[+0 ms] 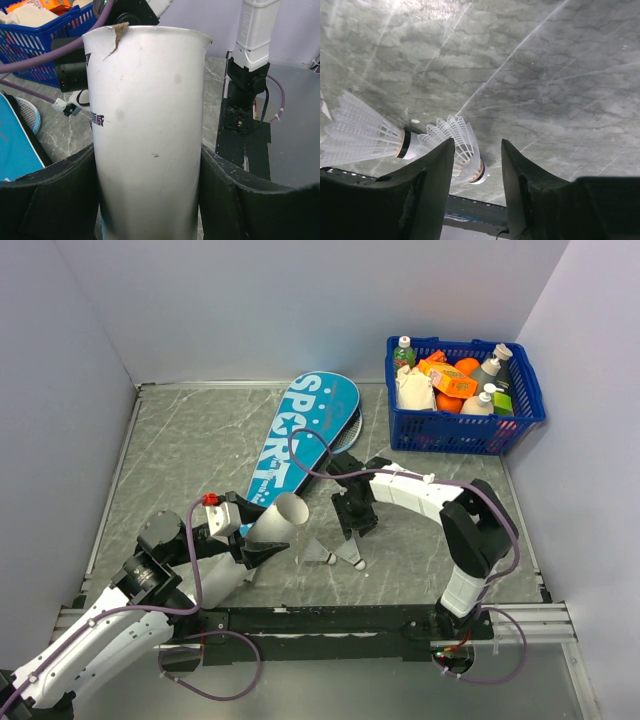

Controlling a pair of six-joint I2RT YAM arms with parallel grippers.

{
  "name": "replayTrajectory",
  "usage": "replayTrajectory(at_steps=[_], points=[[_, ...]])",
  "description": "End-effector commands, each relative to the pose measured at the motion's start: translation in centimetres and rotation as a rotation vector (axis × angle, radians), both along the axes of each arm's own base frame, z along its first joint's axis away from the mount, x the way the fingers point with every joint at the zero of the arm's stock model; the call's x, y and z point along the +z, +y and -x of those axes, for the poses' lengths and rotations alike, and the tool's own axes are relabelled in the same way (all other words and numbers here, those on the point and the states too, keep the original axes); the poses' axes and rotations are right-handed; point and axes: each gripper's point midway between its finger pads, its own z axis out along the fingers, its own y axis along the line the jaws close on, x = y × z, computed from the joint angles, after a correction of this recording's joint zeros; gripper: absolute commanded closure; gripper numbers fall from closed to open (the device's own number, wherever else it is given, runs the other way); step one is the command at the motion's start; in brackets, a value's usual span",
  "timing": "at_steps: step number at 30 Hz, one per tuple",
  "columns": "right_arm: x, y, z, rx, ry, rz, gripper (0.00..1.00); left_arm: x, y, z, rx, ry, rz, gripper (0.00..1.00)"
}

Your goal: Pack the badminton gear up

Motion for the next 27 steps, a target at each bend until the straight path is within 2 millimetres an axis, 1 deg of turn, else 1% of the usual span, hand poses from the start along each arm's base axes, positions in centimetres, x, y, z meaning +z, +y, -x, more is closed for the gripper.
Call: replayTrajectory(at_steps=[1, 3, 4, 6, 7, 8, 11, 12, 14, 15, 17, 18, 19, 20, 22, 23, 24, 25, 26, 27], points=[[-0.9, -0.2, 1.0, 0.042, 0.053, 0.025, 0.59, 2.2, 0.1, 0.6, -0.02, -0.05, 0.055, 0.98], [-1.1, -0.2, 1.2, 0.053, 0.067, 0.027, 0.69, 2.1, 0.1, 0.6, -0.017, -0.049, 0.054, 0.98], [-1.1, -0.2, 1.3, 0.057, 0.072, 0.028, 0.81, 2.1, 0.0, 0.6, -0.02, -0.05, 0.055, 0.99], [-1.0, -0.3, 1.4, 0.06, 0.072, 0.028, 0.95, 2.1, 0.1, 0.6, -0.017, -0.052, 0.055, 0.99], [-0.9, -0.4, 1.4, 0.058, 0.068, 0.026, 1.0, 2.2, 0.1, 0.5, -0.015, -0.052, 0.055, 0.99], [-0.7, -0.4, 1.4, 0.055, 0.062, 0.023, 1.0, 2.2, 0.1, 0.4, -0.012, -0.053, 0.055, 0.99], [0.7, -0.4, 0.7, 0.029, 0.006, 0.014, 1.0, 2.0, 0.1, 0.3, -0.004, -0.048, 0.05, 0.99], [1.7, -0.6, 0.2, 0.018, -0.035, 0.015, 1.0, 1.9, 0.1, 0.2, 0.001, -0.047, 0.049, 0.99], [3.0, -0.5, -0.3, -0.009, -0.078, -0.004, 1.0, 1.7, 0.0, -0.1, 0.008, -0.04, 0.045, 0.99], [4.3, -0.7, -0.7, -0.022, -0.128, -0.016, 1.0, 1.5, 0.0, -0.2, 0.011, -0.036, 0.044, 0.99], [5.5, -0.9, -1.0, -0.056, -0.176, -0.032, 1.0, 1.2, -0.2, -0.6, 0.019, -0.025, 0.037, 0.99], [6.7, -1.2, -1.0, -0.069, -0.213, -0.056, 1.0, 1.0, -0.3, -0.7, 0.02, -0.019, 0.032, 0.99], [7.2, -1.3, -1.1, -0.095, -0.241, -0.07, 1.0, 1.0, -0.4, -0.9, 0.023, -0.016, 0.028, 0.99], [8.6, -1.3, -1.1, -0.108, -0.282, -0.109, 1.0, 0.7, -0.6, -1.2, 0.027, -0.004, 0.018, 0.99], [9.3, -1.4, -0.9, -0.132, -0.319, -0.158, 1.0, 0.6, -0.7, -1.6, 0.037, 0.006, 0.01, 0.99], [10.6, -1.5, -0.7, -0.14, -0.361, -0.201, 1.0, 0.5, -0.8, -1.8, 0.042, 0.008, 0.01, 0.99], [10.6, -1.7, -0.5, -0.146, -0.372, -0.21, 1.0, 0.4, -0.8, -1.8, 0.043, 0.011, 0.01, 0.99], [11.1, -1.8, -0.5, -0.15, -0.392, -0.227, 1.0, 0.4, -0.8, -2.1, 0.053, 0.01, 0.01, 0.99], [12.3, -1.9, -0.4, -0.153, -0.428, -0.262, 1.0, 0.1, -0.9, -2.2, 0.057, 0.017, 0.002, 0.99], [12.9, -2.0, -0.4, -0.154, -0.447, -0.274, 1.0, 0.0, -0.8, -2.3, 0.062, 0.017, -0.005, 0.99]])
